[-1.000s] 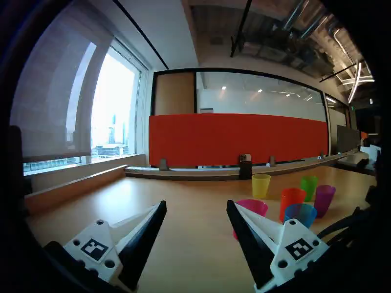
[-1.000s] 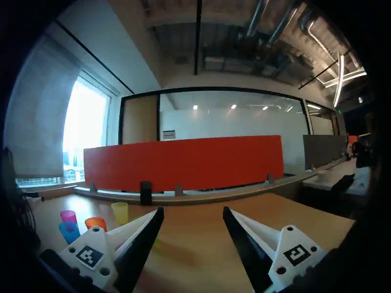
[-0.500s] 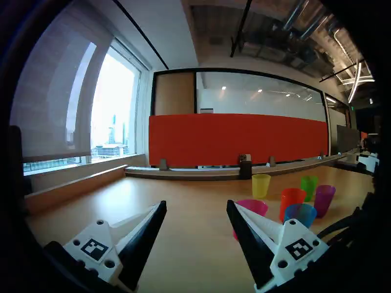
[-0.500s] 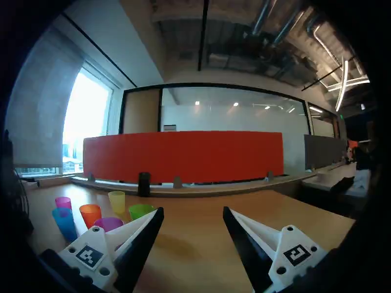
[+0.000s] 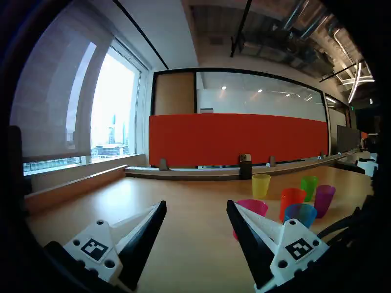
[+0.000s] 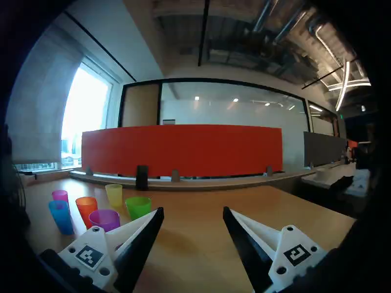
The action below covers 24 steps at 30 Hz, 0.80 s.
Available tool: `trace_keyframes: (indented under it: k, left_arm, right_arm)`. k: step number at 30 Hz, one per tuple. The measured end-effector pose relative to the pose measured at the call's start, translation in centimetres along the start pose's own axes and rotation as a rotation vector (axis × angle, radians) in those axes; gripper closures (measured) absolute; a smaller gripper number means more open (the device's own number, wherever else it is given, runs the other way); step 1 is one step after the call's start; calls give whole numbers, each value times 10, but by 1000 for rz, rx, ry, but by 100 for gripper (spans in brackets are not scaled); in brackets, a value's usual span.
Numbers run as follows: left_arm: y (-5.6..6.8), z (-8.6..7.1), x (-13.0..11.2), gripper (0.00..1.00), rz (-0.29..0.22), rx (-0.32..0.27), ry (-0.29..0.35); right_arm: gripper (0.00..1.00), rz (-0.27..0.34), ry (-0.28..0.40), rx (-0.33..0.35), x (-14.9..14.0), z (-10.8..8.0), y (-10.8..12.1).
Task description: Pour water
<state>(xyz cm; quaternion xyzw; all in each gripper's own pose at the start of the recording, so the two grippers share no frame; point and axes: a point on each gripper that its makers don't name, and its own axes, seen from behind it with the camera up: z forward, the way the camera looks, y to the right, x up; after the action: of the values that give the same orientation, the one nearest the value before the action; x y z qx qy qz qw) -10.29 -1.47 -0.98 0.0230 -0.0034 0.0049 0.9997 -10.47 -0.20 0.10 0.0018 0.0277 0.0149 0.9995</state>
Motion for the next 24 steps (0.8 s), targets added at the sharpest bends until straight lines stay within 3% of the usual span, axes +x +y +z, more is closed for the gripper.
trace_keyframes:
  k: [24]
  left_arm:
    - [-1, 0, 1, 9, 0, 0, 0]
  right_arm:
    - [6, -5, -24, 0, -6, 1, -3]
